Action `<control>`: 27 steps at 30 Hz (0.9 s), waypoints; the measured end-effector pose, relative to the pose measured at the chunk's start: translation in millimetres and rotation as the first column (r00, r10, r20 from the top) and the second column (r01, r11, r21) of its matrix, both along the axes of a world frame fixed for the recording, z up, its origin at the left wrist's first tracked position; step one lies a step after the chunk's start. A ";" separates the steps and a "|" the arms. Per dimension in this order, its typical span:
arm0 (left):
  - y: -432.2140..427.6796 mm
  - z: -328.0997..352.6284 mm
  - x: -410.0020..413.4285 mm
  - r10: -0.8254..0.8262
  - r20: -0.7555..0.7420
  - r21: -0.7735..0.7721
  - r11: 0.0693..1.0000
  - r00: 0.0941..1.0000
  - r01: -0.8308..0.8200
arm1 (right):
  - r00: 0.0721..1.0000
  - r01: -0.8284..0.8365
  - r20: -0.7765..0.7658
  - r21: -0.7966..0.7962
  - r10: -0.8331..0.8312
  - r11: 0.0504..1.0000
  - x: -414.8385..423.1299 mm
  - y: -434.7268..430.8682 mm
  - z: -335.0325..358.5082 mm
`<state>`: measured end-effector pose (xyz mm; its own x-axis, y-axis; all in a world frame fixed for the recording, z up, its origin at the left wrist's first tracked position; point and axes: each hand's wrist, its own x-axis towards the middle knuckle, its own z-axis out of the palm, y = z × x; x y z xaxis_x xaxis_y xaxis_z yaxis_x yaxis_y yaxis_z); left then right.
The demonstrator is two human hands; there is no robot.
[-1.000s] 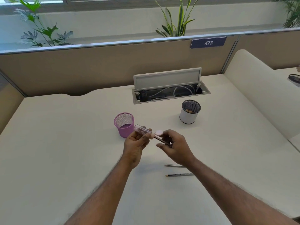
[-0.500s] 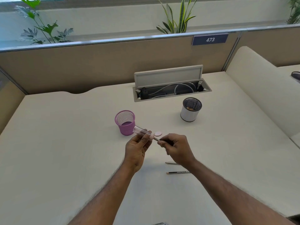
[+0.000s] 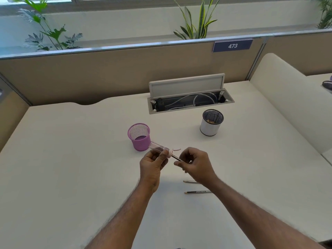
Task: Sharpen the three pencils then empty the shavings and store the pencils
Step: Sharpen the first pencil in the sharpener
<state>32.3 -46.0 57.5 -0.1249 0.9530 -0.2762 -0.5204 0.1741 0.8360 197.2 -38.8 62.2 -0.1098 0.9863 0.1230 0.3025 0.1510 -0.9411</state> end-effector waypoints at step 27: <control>-0.6 4.2 0.2 -0.131 0.056 0.030 0.991 0.990 0.129 | 0.868 -0.389 -0.478 -0.481 0.137 0.785 9.9 0.9 14.9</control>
